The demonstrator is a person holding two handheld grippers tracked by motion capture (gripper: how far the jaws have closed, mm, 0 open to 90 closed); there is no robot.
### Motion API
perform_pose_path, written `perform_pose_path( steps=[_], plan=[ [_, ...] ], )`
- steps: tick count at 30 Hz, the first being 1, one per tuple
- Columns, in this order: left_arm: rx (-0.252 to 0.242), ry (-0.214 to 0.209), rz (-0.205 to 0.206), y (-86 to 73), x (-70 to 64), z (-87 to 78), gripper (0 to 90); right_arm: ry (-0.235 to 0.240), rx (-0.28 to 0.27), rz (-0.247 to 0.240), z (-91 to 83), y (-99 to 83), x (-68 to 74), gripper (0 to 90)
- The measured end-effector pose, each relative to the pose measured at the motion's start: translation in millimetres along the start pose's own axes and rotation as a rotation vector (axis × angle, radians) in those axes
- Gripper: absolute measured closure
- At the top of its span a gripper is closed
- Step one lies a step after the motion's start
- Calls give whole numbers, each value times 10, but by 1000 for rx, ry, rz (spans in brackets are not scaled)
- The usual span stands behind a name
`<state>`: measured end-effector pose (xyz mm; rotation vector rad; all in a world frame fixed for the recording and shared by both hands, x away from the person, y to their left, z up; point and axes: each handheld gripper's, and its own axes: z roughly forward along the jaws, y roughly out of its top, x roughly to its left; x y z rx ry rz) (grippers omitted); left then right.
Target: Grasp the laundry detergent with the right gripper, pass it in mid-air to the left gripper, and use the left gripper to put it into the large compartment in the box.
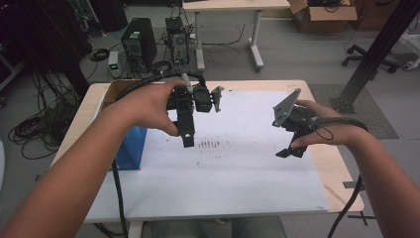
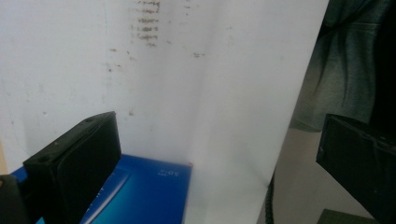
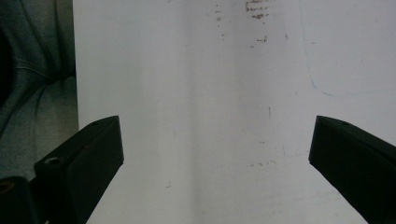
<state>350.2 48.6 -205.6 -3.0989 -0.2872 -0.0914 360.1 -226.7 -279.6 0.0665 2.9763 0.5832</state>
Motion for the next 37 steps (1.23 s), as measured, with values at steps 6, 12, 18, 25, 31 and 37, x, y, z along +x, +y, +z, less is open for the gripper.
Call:
perform_pose_path(
  steps=[6,12,18,25,31,37],
  plan=[
    [-1,0,18,21,17,49,2,18,10,3,41,6,-42,33],
    [-8,-9,22,41,16,71,2,22,14,2,40,32,-61,34],
    [-4,-29,34,42,28,100,2,27,32,3,35,48,-50,34],
    [-3,-25,33,18,61,112,2,29,46,1,33,83,-58,34],
    [-11,-23,33,10,65,119,2,31,56,0,38,109,-63,34],
    [-9,-25,33,4,53,125,2,27,60,-2,26,127,-52,35]
  ],
)
